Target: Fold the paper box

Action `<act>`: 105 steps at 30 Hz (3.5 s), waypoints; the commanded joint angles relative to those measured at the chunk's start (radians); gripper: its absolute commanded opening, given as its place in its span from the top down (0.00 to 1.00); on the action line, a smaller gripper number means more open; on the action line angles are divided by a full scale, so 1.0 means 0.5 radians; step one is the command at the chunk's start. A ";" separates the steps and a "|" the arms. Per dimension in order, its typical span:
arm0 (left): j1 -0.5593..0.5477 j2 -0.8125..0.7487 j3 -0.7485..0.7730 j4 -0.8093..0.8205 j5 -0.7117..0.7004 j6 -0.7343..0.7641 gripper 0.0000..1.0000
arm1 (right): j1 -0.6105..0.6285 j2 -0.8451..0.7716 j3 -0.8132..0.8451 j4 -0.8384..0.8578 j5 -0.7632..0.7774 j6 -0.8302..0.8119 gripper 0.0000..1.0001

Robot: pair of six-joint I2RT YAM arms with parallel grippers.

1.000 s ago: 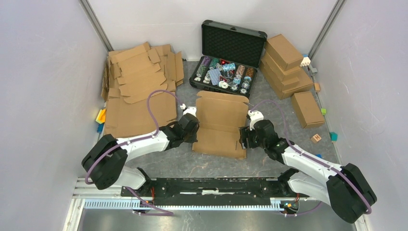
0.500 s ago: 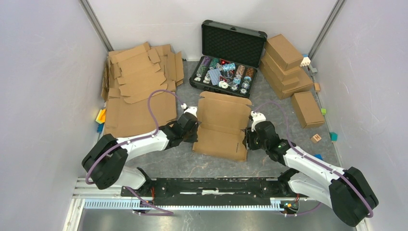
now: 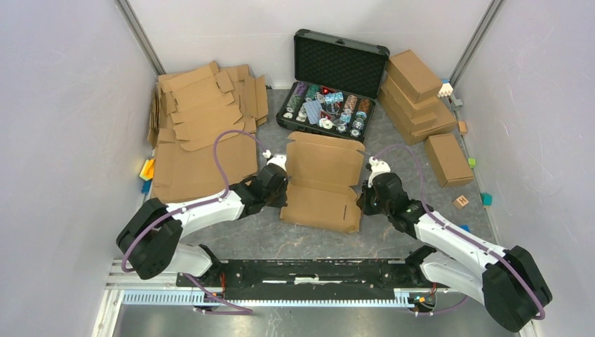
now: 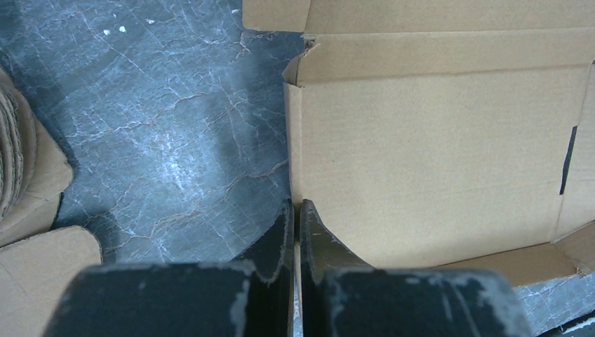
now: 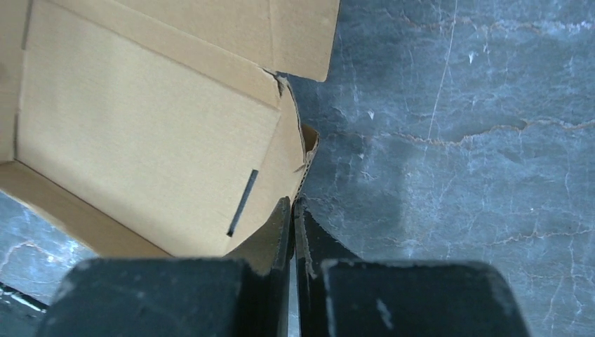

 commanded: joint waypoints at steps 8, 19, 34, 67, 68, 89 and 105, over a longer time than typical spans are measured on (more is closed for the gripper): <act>0.004 -0.031 0.007 0.070 0.153 0.053 0.98 | 0.010 0.020 0.138 0.140 -0.199 0.108 0.94; 0.008 -0.107 -0.021 0.104 0.173 0.024 0.97 | 0.022 0.135 0.086 0.240 -0.291 0.142 0.48; 0.007 -0.224 -0.068 0.077 0.105 0.004 0.95 | 0.022 0.057 -0.081 0.400 -0.415 0.239 0.49; 0.016 -0.109 -0.017 0.022 0.069 0.023 0.96 | 0.013 -0.585 -0.002 -0.454 0.154 -0.056 0.29; 0.017 -0.103 -0.015 0.019 0.068 0.023 0.96 | 0.009 -0.617 -0.042 -0.466 0.163 -0.031 0.29; 0.134 -0.116 -0.082 0.070 0.183 0.007 0.98 | -0.015 -0.428 -0.380 0.156 -0.323 0.264 0.39; 0.142 -0.170 -0.181 0.262 0.266 -0.009 0.98 | -0.038 -0.411 -0.536 0.599 -0.648 0.430 0.34</act>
